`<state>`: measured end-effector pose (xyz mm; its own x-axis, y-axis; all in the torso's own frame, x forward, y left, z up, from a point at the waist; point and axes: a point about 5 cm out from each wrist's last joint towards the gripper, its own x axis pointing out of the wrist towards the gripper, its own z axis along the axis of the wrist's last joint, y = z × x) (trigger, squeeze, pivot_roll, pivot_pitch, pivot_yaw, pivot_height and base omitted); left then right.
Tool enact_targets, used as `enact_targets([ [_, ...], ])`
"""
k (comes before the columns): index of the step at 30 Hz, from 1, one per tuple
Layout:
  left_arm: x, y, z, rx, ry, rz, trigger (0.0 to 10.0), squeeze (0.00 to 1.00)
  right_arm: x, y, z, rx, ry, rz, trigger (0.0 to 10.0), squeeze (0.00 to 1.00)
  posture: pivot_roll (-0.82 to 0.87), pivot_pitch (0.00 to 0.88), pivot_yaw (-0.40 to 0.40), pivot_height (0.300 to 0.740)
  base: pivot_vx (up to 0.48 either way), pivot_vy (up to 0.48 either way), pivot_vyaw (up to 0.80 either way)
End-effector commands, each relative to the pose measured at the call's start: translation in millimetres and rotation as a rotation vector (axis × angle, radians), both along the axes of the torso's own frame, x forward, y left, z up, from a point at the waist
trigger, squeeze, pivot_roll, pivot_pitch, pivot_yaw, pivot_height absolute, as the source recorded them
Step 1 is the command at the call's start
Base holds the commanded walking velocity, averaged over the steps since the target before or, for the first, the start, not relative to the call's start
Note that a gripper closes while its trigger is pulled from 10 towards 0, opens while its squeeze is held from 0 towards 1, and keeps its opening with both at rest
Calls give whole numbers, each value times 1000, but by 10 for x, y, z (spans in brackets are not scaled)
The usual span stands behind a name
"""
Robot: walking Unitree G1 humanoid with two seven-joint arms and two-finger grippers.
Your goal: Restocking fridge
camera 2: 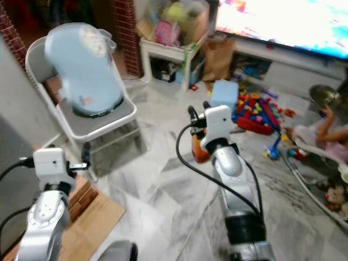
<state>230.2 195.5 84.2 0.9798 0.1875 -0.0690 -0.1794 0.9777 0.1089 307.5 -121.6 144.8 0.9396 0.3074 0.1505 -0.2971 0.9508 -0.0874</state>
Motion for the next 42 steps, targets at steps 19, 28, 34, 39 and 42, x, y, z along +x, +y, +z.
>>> enact_targets([
  [19,72,-52,24,-55,6,-8,10000,0,33,-26,82,9,-28,12,10000,0,52,32,-26,740,0,178,547],
  [28,91,-42,42,-67,3,-4,10000,0,49,-54,50,33,11,-13,10000,0,51,37,-25,740,0,480,0],
  [34,102,-27,61,-44,-11,11,10000,0,58,-56,47,40,34,-9,10000,0,49,39,-26,740,0,480,0],
  [39,122,-42,57,-53,-8,12,10000,0,85,-25,28,-47,26,-34,10000,0,46,34,-27,740,0,480,0],
  [42,125,-30,76,-13,-18,32,10000,0,86,-8,-6,-30,55,-9,10000,0,45,32,-28,740,0,480,0],
])
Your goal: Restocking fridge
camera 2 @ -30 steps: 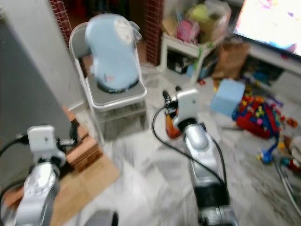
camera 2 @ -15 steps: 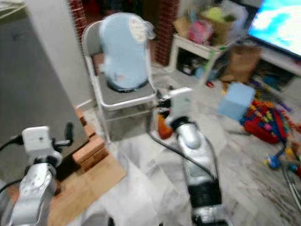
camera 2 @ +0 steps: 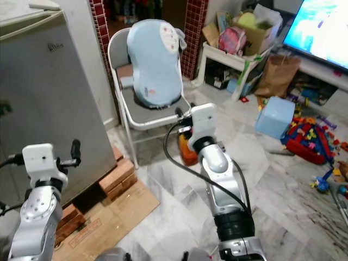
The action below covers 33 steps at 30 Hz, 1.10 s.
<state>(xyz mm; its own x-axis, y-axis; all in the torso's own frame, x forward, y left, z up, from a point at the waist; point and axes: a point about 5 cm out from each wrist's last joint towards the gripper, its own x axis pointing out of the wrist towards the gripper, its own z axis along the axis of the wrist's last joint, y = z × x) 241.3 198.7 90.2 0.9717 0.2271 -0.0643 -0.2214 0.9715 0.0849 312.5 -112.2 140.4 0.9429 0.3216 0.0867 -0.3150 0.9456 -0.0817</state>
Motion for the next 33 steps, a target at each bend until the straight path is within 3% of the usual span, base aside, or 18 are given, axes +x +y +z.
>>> enact_targets([
  [1,15,-60,19,16,-10,-7,10000,0,35,-100,33,-16,-3,-17,10000,0,45,32,-28,740,0,480,0],
  [5,22,-70,1,10,-5,-6,10000,0,4,-66,-19,-102,13,8,10000,0,45,30,-27,740,0,480,0],
  [18,44,-108,22,5,-27,-10,10000,0,51,-181,-17,-96,6,-60,10000,0,43,22,-30,740,0,480,588],
  [22,41,-116,33,4,-34,-12,10000,0,69,-243,-64,-69,46,-93,10000,0,45,20,-31,740,0,0,0],
  [33,42,-137,27,-17,-28,-24,10000,0,89,-249,-122,-143,57,-153,10000,0,42,23,-29,740,0,0,0],
])
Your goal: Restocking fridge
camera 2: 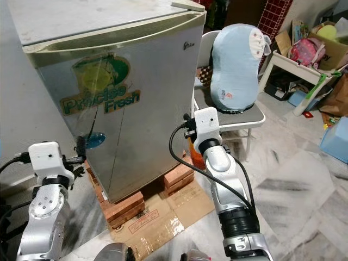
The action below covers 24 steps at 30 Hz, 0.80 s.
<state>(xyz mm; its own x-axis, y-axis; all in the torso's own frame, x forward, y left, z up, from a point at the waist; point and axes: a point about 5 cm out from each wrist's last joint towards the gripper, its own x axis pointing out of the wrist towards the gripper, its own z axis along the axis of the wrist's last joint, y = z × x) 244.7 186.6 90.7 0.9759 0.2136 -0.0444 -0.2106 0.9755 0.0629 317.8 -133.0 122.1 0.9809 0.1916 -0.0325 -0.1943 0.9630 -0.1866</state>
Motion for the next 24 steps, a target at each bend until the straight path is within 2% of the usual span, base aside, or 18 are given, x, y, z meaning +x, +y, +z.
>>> enact_targets([
  [1,10,-20,23,-1,-5,-18,10000,0,25,-19,56,13,-30,18,10000,0,42,23,-29,740,0,0,0],
  [6,8,-18,13,-30,-1,-34,10000,0,20,-34,52,4,-33,6,10000,0,40,28,-27,740,0,0,0],
  [7,17,-3,-1,-30,11,-35,10000,0,9,-27,48,48,-8,21,10000,0,38,30,-27,740,0,0,0],
  [9,94,88,-35,-60,37,-19,10000,0,-13,-33,66,17,-26,30,10000,0,30,36,-29,740,0,0,0],
  [12,199,165,-26,-62,43,-14,10000,0,-28,-60,56,22,-23,26,10000,0,30,36,-29,740,0,0,0],
  [14,339,228,38,-72,28,-12,10000,0,-44,-89,50,17,-21,17,10000,0,18,41,-30,740,0,0,0],
  [24,659,331,134,-130,17,8,10000,0,-74,-133,57,6,-22,5,10000,0,-5,42,-27,740,0,0,0],
])
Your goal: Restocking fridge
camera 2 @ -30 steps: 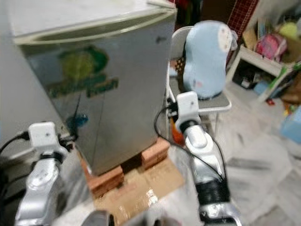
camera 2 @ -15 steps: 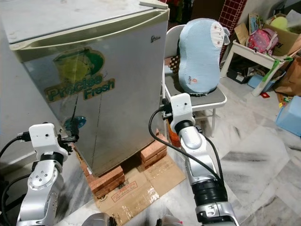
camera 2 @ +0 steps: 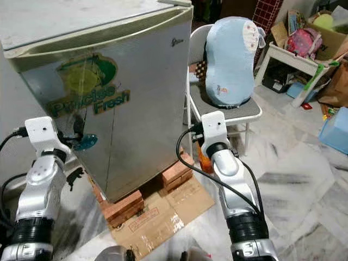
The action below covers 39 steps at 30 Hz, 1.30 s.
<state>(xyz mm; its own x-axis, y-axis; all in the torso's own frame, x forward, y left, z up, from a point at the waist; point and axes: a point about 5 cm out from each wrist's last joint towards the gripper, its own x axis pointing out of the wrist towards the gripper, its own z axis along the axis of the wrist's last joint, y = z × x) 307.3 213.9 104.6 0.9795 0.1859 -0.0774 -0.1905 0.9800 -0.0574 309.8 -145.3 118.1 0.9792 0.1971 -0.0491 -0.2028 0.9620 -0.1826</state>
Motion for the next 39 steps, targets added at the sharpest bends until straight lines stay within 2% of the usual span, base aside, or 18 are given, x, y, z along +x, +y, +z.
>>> enact_targets([
  [1,89,33,-31,-24,22,17,10000,0,4,-16,98,4,-38,-4,10000,0,-4,43,-32,740,0,0,0],
  [4,183,-75,-89,-76,64,-40,10000,0,5,-13,109,0,-40,-4,10000,0,-8,45,-35,740,0,0,0],
  [8,236,-164,-100,-131,74,-106,10000,0,9,-16,128,-4,-44,-5,10000,0,-8,45,-35,740,0,0,0],
  [12,266,-219,-108,-145,80,-163,10000,0,10,-55,130,-5,-42,-21,10000,0,-18,44,-36,740,0,0,0],
  [16,282,-116,-138,-121,93,-112,10000,0,-4,-38,118,-3,-40,-21,10000,0,-17,47,-32,740,0,0,0],
  [20,300,-66,-130,-132,88,-111,10000,0,-20,-24,100,-4,-34,-20,10000,0,-16,47,-32,740,0,0,0],
  [21,309,-133,-149,-148,110,-181,10000,0,-16,-23,102,-4,-34,-20,10000,0,-16,47,-32,740,0,0,0],
  [22,309,-133,-149,-148,110,-181,10000,0,-16,-23,102,-4,-34,-20,10000,0,-16,47,-32,740,0,0,0],
  [26,307,-316,-180,-144,142,-345,10000,0,2,-32,123,-5,-38,-28,10000,0,-15,45,-32,740,0,0,0],
  [29,275,-480,-182,-131,141,-475,10000,0,13,-113,159,-29,-62,-82,10000,0,-17,43,-31,740,0,0,0],
  [33,244,-542,-170,-140,124,-512,10000,0,13,-228,171,-51,-76,-165,10000,0,-17,41,-30,740,0,0,0],
  [34,201,-590,-168,-140,110,-537,10000,0,3,-347,175,-49,-82,-249,10000,0,-17,41,-30,740,0,0,0],
  [35,175,-611,-172,-139,106,-547,10000,0,-5,-400,174,-49,-81,-286,10000,0,-17,41,-30,740,0,0,0],
  [39,96,-672,-201,-139,108,-586,10000,0,-25,-483,161,-58,-78,-344,10000,0,-17,39,-29,740,0,0,0],
])
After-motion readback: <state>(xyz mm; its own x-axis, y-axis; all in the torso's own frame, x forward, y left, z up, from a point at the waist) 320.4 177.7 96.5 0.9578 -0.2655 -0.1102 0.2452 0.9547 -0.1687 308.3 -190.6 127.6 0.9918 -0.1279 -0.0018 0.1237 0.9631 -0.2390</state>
